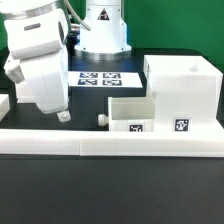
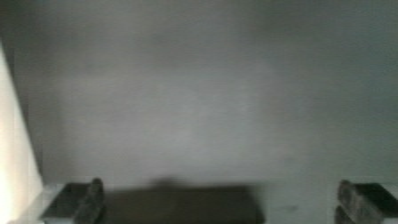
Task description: Assemble drawer
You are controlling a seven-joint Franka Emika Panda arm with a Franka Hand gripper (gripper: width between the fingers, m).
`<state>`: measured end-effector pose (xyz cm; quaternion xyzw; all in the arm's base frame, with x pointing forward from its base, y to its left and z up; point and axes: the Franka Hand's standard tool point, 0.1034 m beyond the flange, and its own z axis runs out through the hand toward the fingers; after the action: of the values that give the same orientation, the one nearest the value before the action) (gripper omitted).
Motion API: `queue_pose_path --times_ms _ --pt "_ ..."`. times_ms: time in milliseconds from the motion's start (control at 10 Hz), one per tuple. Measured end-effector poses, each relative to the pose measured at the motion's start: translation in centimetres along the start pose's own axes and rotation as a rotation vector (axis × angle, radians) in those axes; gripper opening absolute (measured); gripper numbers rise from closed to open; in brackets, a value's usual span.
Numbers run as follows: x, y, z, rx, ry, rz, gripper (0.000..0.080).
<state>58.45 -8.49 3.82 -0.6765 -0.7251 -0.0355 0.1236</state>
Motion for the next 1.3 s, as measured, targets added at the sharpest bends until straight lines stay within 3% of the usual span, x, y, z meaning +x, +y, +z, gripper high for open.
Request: queue_pose_path --times_ms 200,600,700,900,1100,1300 --pt "1.9 1.2 0.3 -0.001 -0.005 0.007 0.0649" --pt "1.7 1.0 0.4 0.002 -0.004 -0.002 0.0649" --pt "2.2 1.1 0.5 0.002 -0.001 -0.026 0.0649" --pt "4.5 2.1 0.6 -0.022 0.009 -0.06 0.0649" --pt "6.2 2.5 0.8 0.002 0.017 -0.071 0.0649" --pt "6.2 2.4 0.9 0.004 0.016 -0.057 0.0649"
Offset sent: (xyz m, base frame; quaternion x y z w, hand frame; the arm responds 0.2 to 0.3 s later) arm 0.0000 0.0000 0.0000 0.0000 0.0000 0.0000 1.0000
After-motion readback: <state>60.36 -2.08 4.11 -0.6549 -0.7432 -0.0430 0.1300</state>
